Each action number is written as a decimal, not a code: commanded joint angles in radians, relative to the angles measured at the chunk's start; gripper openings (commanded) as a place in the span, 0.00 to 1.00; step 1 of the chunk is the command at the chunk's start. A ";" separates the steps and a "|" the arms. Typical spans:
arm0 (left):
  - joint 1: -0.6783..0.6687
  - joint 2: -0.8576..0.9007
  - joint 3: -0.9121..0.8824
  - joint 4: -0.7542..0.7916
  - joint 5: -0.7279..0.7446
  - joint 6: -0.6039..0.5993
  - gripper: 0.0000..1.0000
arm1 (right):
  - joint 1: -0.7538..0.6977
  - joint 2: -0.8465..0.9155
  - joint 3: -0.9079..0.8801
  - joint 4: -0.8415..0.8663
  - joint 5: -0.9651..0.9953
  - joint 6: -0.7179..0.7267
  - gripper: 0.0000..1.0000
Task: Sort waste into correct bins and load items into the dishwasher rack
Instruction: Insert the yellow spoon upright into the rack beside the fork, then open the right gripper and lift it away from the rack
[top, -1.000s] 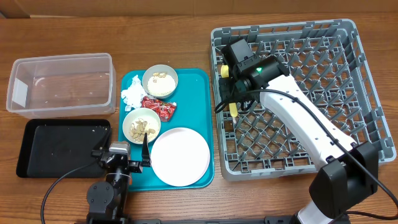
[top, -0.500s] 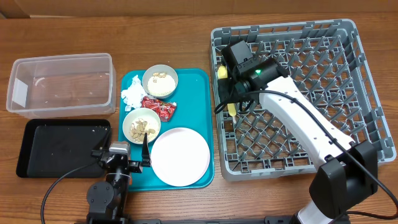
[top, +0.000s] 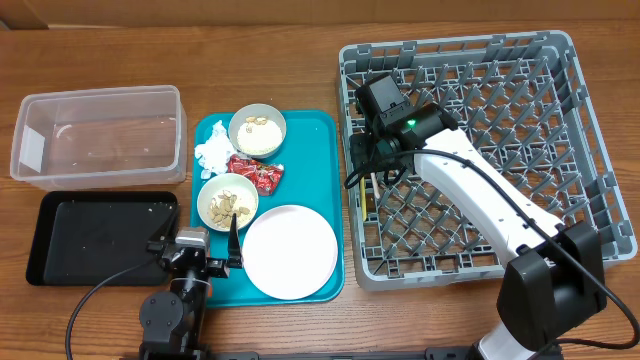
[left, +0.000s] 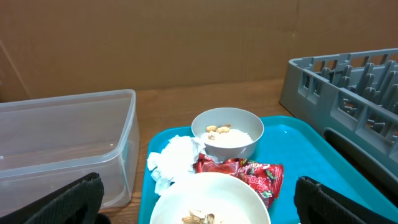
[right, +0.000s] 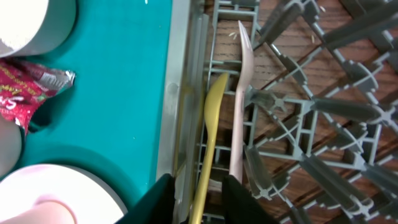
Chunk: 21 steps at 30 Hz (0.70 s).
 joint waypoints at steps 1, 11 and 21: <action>-0.006 -0.010 -0.006 0.002 0.000 0.019 1.00 | 0.002 -0.011 0.026 -0.005 -0.019 -0.003 0.35; -0.006 -0.010 -0.006 0.002 0.000 0.019 1.00 | 0.002 -0.264 0.061 0.049 -0.053 0.007 0.48; -0.006 -0.010 -0.006 0.002 0.000 0.019 1.00 | 0.002 -0.378 0.061 0.024 -0.020 0.008 0.49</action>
